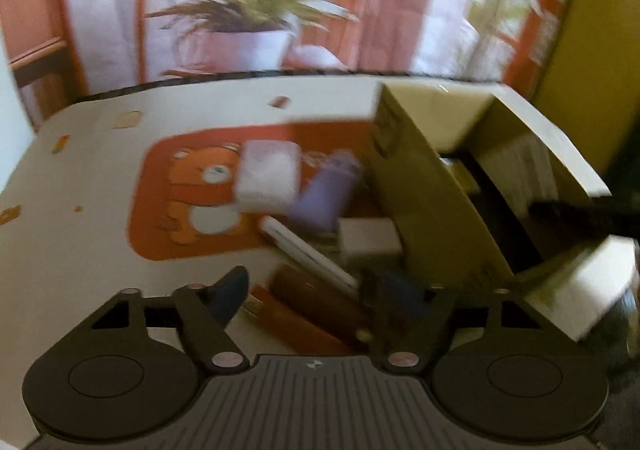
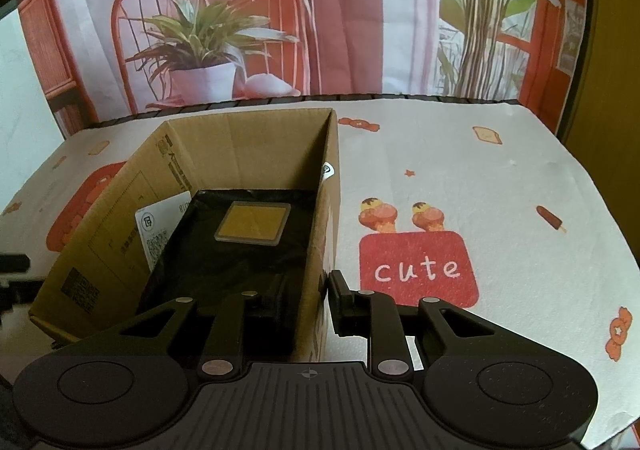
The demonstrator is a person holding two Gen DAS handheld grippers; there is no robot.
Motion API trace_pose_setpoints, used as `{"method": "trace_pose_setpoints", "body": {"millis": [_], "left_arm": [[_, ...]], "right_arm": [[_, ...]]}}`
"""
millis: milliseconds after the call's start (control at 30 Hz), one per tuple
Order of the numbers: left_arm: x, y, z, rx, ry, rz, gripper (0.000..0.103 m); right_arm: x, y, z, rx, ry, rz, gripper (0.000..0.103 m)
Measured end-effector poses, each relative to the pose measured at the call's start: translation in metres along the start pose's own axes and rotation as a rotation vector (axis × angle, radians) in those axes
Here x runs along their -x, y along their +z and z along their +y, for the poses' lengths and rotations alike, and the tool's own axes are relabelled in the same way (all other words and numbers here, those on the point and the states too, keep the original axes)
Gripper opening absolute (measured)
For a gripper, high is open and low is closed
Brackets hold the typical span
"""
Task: Organize rigid objects
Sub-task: 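Move the left tool back toward the remaining items beside the box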
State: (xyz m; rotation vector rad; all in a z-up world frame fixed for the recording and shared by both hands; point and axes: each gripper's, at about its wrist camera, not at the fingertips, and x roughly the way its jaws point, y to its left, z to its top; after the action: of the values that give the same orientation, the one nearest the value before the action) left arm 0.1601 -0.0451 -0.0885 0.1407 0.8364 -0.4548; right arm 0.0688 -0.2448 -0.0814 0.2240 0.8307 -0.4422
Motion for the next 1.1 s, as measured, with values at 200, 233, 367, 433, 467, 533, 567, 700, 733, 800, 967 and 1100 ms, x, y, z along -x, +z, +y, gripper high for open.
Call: {"method": "trace_pose_setpoints", "body": {"millis": [200, 233, 367, 433, 467, 533, 567, 700, 733, 800, 967, 1100], "left_arm": [[-0.01, 0.002, -0.012, -0.098, -0.046, 0.019, 0.056], [-0.012, 0.001, -0.013, -0.104, -0.049, 0.027, 0.055], [-0.023, -0.004, -0.013, -0.098, -0.038, 0.055, 0.046], [-0.022, -0.008, -0.017, -0.104, -0.041, 0.059, 0.046], [-0.021, -0.009, -0.018, -0.11, -0.038, 0.058, 0.046], [-0.021, -0.011, -0.021, -0.123, -0.034, 0.057, 0.047], [-0.022, -0.011, -0.023, -0.131, -0.033, 0.057, 0.047], [-0.025, -0.011, -0.03, -0.169, -0.027, 0.052, 0.047], [-0.025, -0.011, -0.031, -0.178, -0.024, 0.052, 0.047], [-0.026, -0.01, -0.034, -0.188, -0.027, 0.052, 0.047], [-0.022, -0.011, -0.035, -0.198, -0.038, 0.036, 0.047], [-0.025, -0.012, -0.034, -0.196, -0.049, 0.051, 0.045]], "right_arm": [[0.0, 0.0, 0.001, 0.001, -0.001, 0.001, 0.022], [0.0, 0.0, 0.001, 0.002, -0.002, 0.001, 0.022], [0.0, 0.0, 0.001, 0.001, -0.001, 0.0, 0.022], [0.0, 0.0, 0.001, 0.001, -0.001, 0.001, 0.022], [0.0, 0.0, 0.001, 0.0, -0.001, 0.001, 0.022], [-0.001, 0.0, 0.001, 0.0, 0.0, 0.001, 0.022], [-0.001, 0.0, 0.001, 0.0, -0.001, 0.001, 0.022], [-0.001, 0.0, 0.001, -0.001, 0.001, 0.001, 0.022], [-0.001, 0.0, 0.001, 0.0, 0.0, 0.0, 0.022], [-0.001, 0.0, 0.001, 0.0, 0.0, 0.001, 0.022], [-0.001, 0.0, 0.001, 0.0, -0.001, 0.001, 0.022], [-0.002, -0.001, 0.002, 0.002, -0.001, 0.001, 0.023]]}}
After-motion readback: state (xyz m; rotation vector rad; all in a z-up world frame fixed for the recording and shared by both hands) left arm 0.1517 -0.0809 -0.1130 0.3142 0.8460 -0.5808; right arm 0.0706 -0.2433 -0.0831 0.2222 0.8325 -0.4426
